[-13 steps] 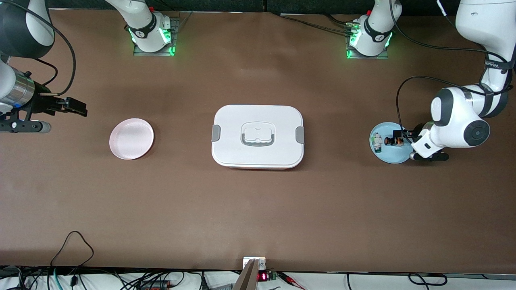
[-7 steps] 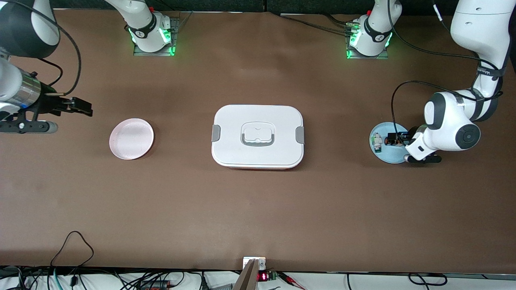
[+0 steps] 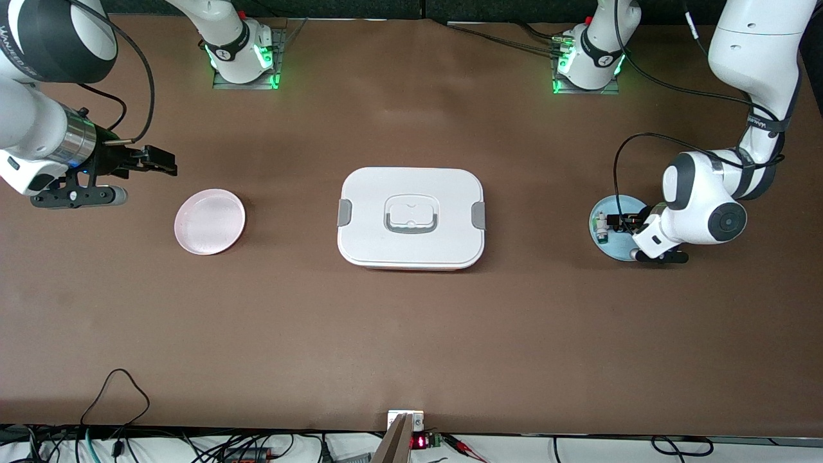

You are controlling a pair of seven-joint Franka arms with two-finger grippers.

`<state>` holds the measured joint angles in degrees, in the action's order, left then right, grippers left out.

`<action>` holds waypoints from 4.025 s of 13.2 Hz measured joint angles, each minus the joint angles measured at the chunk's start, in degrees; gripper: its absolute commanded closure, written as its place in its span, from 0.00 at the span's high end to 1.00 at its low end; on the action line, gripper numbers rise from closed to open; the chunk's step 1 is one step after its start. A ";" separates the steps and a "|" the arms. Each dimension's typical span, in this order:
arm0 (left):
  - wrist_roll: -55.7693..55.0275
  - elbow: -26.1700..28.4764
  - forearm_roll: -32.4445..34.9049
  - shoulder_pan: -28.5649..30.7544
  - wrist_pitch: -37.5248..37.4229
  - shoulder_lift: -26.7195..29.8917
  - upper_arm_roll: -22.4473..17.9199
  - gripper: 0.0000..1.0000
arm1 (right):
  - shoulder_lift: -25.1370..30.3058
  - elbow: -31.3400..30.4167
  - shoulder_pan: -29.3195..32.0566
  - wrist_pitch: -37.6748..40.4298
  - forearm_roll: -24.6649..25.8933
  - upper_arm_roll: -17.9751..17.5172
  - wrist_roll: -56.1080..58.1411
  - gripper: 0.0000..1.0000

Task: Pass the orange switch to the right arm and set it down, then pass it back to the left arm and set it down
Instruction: 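Close the left gripper on the orange switch and lift it, then carry the switch over the box with the left gripper while the right gripper approaches, then move the right gripper toward the switch held by the left gripper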

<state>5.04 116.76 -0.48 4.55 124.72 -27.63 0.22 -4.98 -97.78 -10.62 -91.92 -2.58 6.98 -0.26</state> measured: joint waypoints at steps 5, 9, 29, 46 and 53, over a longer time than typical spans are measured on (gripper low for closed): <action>2.09 -0.02 0.00 0.27 3.53 -2.20 -0.12 0.89 | 0.02 0.04 0.07 0.21 -0.19 0.15 -0.01 1.00; 2.43 -0.26 0.00 0.32 3.54 -2.19 -0.11 0.42 | 0.02 0.05 0.07 0.25 -0.35 0.15 -0.01 1.00; -54.57 -31.11 -31.98 -1.63 -54.69 7.39 20.43 0.16 | -0.25 2.31 -0.79 -0.95 -28.94 0.14 -0.03 1.00; -93.43 -38.44 -65.55 -11.98 -22.55 2.49 23.37 0.14 | -6.29 -1.78 -3.92 -9.34 -78.61 -0.23 14.76 1.00; -93.75 -39.30 -66.16 -11.71 -22.56 2.34 23.18 0.15 | -6.46 -4.25 -6.86 -9.31 -90.23 -2.29 18.33 1.00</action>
<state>-88.71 77.46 -66.64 -7.17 102.17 -25.28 23.39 -11.43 -102.03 -17.49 -101.23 -92.81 4.69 18.07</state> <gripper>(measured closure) 0.278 0.000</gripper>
